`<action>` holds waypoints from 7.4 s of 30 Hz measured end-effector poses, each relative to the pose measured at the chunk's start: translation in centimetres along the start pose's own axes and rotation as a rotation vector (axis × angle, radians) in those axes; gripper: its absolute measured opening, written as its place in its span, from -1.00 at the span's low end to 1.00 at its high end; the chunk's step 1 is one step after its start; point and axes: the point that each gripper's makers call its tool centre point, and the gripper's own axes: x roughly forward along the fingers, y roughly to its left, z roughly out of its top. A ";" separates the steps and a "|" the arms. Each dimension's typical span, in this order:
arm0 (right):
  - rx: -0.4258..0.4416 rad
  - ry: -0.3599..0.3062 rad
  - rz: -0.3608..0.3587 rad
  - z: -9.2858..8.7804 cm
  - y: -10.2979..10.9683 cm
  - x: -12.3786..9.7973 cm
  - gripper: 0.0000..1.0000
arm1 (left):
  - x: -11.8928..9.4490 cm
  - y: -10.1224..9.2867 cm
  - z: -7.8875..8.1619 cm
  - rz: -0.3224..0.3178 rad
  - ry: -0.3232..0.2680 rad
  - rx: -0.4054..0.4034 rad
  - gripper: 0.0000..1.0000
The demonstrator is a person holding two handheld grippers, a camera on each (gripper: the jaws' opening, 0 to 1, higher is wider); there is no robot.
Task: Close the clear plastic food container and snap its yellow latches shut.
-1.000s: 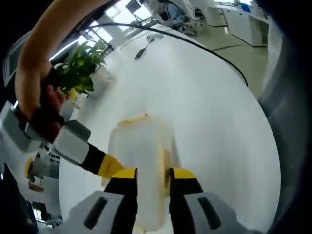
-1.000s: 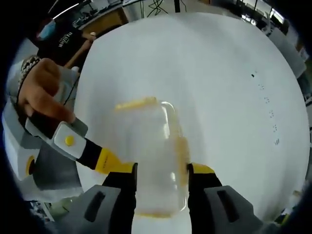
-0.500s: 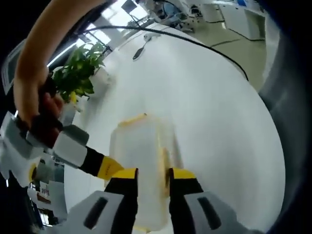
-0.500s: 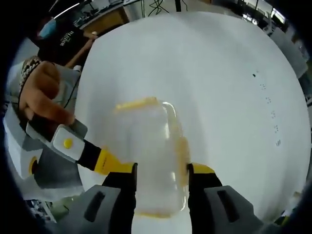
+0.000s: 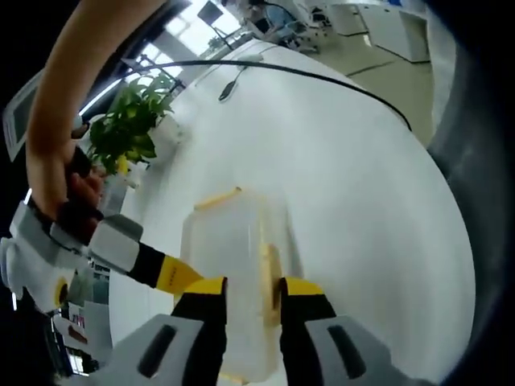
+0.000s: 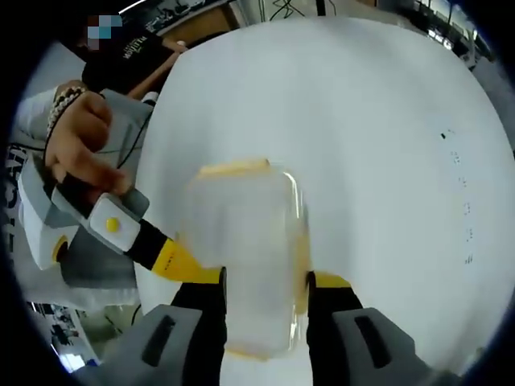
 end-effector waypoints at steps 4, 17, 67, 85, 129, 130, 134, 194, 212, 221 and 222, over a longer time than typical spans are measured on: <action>-0.032 -0.019 -0.016 0.0 0.1 -0.1 -0.28 | 0.0 0.0 0.1 0.006 0.009 0.009 -0.62; -0.072 -0.145 -0.166 0.0 -0.2 -0.6 -0.29 | -0.1 0.2 0.0 0.019 0.009 0.006 -0.62; 0.008 -0.130 -0.024 0.3 -1.0 -0.6 -0.44 | -0.2 0.1 0.1 0.045 -0.011 -0.036 -0.58; 0.000 -0.217 -0.207 0.2 -0.7 -1.1 -0.44 | -0.1 0.3 0.0 0.038 -0.026 -0.120 -0.51; 0.208 -0.721 -0.635 -5.2 0.9 -5.0 0.24 | -5.1 4.1 -4.1 0.256 -0.165 -0.590 0.70; 0.191 -0.736 -0.650 -5.2 1.0 -5.1 0.23 | -5.2 4.1 -4.6 0.257 -0.163 -0.618 0.67; 0.246 -0.827 -0.643 -5.9 1.6 -5.2 0.55 | -5.4 4.1 -6.4 0.273 -0.192 -0.725 0.79; 0.298 -0.810 -0.498 0.5 -1.8 3.1 0.08 | -2.3 2.0 -15.2 0.220 -0.053 -0.990 -0.05; 0.307 -0.862 -0.518 4.8 -6.5 2.7 0.08 | -1.8 5.9 -20.7 0.244 -0.008 -1.011 -0.05; 0.333 -0.882 -0.524 5.2 -7.8 2.9 0.08 | -0.9 6.9 -21.4 0.242 -0.013 -1.024 -0.04; 0.341 -0.885 -0.521 5.2 -8.0 2.8 0.09 | -0.7 7.1 -21.5 0.241 -0.013 -1.022 -0.04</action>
